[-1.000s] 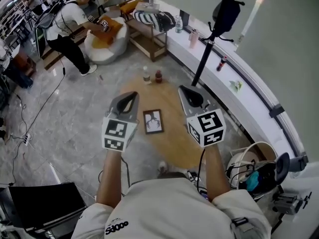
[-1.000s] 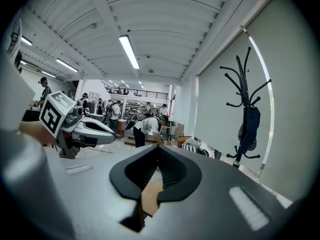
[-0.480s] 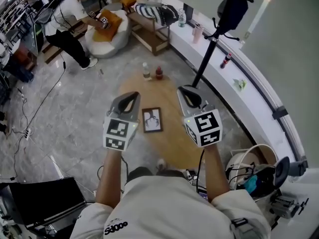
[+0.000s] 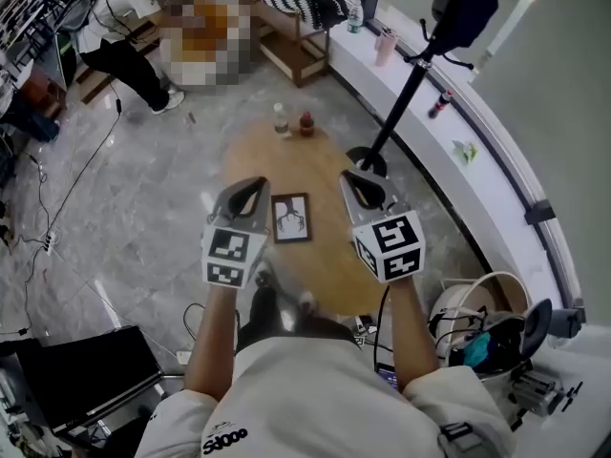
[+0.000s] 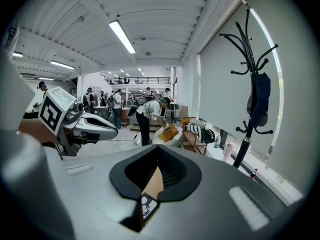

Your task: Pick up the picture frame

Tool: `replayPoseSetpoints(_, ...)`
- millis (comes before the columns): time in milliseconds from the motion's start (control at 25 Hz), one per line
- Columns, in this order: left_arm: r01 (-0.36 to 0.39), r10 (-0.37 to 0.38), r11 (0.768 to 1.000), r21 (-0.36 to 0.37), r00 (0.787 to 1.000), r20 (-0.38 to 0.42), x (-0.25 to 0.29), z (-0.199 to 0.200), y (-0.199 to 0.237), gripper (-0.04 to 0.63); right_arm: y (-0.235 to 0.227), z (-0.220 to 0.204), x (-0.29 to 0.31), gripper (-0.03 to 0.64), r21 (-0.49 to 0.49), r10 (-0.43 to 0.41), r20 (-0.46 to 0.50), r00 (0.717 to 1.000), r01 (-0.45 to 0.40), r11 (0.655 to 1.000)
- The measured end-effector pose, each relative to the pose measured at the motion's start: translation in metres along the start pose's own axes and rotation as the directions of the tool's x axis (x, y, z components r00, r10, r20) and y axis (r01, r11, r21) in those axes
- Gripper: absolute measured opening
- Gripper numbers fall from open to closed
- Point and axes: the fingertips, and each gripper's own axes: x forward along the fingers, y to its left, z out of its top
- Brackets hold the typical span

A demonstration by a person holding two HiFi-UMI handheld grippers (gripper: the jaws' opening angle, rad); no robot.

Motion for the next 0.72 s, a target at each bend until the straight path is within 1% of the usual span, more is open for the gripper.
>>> replayPoseSetpoints(160,0.013,-0.013,1.0,-0.018,1.0,-0.013,0.016,-0.016,0.006,0.009,0.001,-0.014,0.017,0.003,0.0,-0.002,-0.026,1.0,0.002,1.0)
replayPoseSetpoints(400,0.05,-0.052,0.998,-0.046,0.998,-0.028,0.035,-0.043,0.014,0.009,0.0,-0.028,0.042,0.003,0.019,-0.018,-0.03,0.999,0.018,1.0)
replayPoseSetpoints(520,0.067,-0.07,0.996,-0.058,0.996,-0.049,0.045,-0.06,0.019,0.011,-0.002,-0.036,0.055,0.003,0.024,-0.025,-0.034,0.999,0.025,0.999)
replayPoseSetpoints(720,0.077,-0.083,0.994,-0.076,0.993,-0.082,0.062,-0.089,0.032,0.011,-0.002,-0.06,0.08,0.003,0.047,-0.035,-0.077,0.996,0.039,0.998)
